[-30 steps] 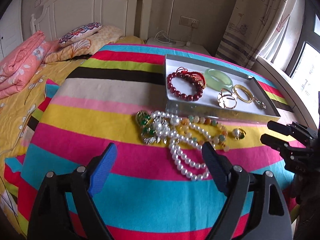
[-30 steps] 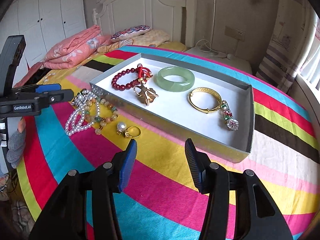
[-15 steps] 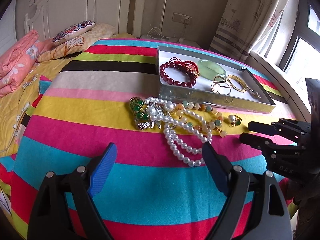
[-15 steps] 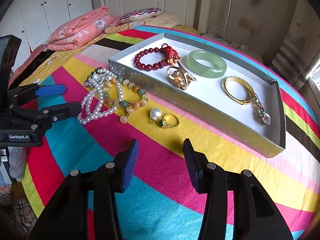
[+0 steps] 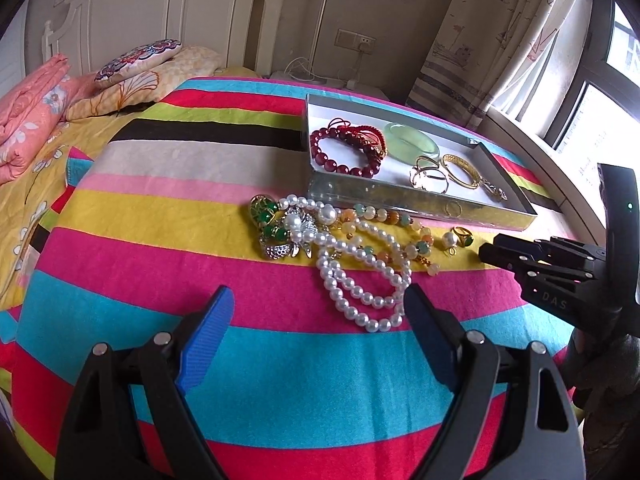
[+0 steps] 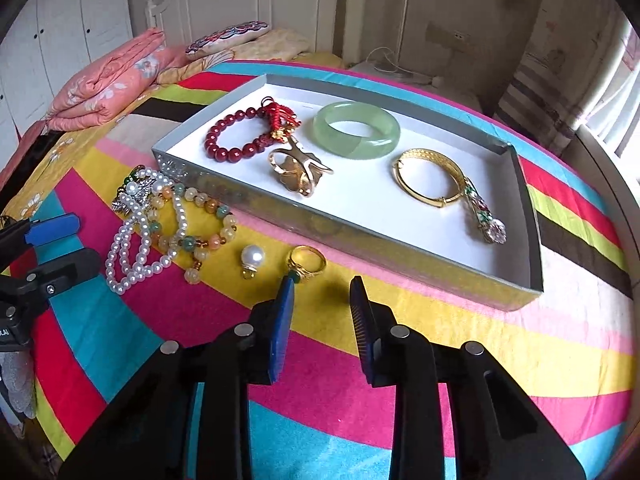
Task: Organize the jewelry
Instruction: 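Grasp the green-stone gold ring with the right tool while the left tool grasps the pearl earring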
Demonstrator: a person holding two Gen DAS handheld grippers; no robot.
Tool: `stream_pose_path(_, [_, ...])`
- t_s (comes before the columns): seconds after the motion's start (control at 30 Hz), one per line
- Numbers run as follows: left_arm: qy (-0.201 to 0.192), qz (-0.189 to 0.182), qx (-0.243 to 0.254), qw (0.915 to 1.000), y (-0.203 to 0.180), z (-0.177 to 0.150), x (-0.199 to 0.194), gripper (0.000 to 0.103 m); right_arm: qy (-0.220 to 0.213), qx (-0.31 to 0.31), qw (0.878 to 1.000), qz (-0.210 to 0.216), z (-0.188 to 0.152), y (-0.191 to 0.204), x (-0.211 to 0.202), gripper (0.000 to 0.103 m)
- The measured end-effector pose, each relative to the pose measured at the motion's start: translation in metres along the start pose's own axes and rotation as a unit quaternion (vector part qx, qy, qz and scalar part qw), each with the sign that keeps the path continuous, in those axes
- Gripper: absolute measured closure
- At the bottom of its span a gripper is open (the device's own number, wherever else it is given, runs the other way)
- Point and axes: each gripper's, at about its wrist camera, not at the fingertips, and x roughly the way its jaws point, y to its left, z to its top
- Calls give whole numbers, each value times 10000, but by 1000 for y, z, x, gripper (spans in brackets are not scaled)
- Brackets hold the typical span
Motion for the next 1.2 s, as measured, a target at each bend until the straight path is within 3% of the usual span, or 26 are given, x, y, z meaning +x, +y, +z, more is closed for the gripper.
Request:
stream_pose_path(0.13, [47, -35, -39, 10000, 2, 0, 2, 17, 21, 149, 9999, -31, -6, -11, -3, 75])
stream_pose_path(0.3, [55, -32, -68, 10000, 3, 0, 3, 17, 38, -48, 10000, 26, -1, 6, -1, 74])
stream_pose_path(0.67, [-4, -112, -92, 9999, 3, -1, 1, 16, 94, -85, 9988, -473, 17, 27, 11, 75])
stream_pose_path(0.7, [-2, -114, -93, 9999, 3, -1, 1, 16, 74, -111, 9986, -513, 17, 29, 11, 76])
stream_pose_path(0.73, [0, -115, -94, 9999, 3, -1, 1, 16, 46, -165, 9986, -499, 16, 31, 11, 84])
stream_pose_path(0.8, [-2, -111, -94, 9999, 3, 0, 2, 16, -24, -305, 9981, -542, 13, 36, 10, 87])
stream_pose_path(1.2, [107, -1, 190, 9998, -8, -2, 4, 17, -462, -141, 9988, 4, -22, 11, -35, 88])
